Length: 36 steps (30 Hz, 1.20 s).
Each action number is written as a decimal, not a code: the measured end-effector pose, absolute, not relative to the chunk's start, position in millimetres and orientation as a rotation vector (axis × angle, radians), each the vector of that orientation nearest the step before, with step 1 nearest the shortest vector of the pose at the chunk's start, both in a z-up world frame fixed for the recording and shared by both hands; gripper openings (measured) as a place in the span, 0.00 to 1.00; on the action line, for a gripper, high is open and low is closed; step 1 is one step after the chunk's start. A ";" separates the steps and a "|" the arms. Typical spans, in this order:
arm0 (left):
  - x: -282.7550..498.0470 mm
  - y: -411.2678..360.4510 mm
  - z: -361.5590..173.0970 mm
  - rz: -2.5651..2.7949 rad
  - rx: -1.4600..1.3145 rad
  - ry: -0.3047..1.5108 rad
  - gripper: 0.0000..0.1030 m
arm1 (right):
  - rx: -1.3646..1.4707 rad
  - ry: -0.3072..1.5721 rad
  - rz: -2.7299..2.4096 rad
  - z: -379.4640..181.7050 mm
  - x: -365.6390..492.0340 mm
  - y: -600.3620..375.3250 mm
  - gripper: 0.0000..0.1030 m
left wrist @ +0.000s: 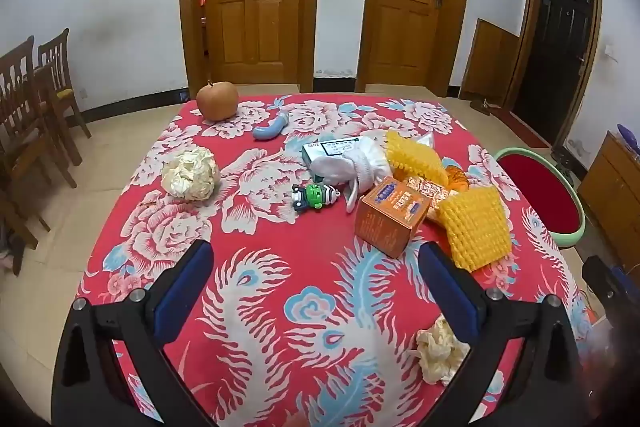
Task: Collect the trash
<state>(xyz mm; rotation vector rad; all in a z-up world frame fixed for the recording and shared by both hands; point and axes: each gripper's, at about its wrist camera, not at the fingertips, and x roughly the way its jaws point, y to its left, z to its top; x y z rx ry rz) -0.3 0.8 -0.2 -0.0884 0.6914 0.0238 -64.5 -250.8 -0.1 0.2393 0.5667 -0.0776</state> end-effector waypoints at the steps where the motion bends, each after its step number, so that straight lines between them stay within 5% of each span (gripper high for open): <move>1: -0.2 0.6 -0.2 0.025 -0.086 0.692 0.98 | 0.250 0.572 -0.074 0.0 -64.2 -251.0 1.00; 36: -10.9 7.3 4.8 0.021 -0.108 0.686 0.98 | 0.246 0.596 -0.076 -6.3 -62.7 -252.2 1.00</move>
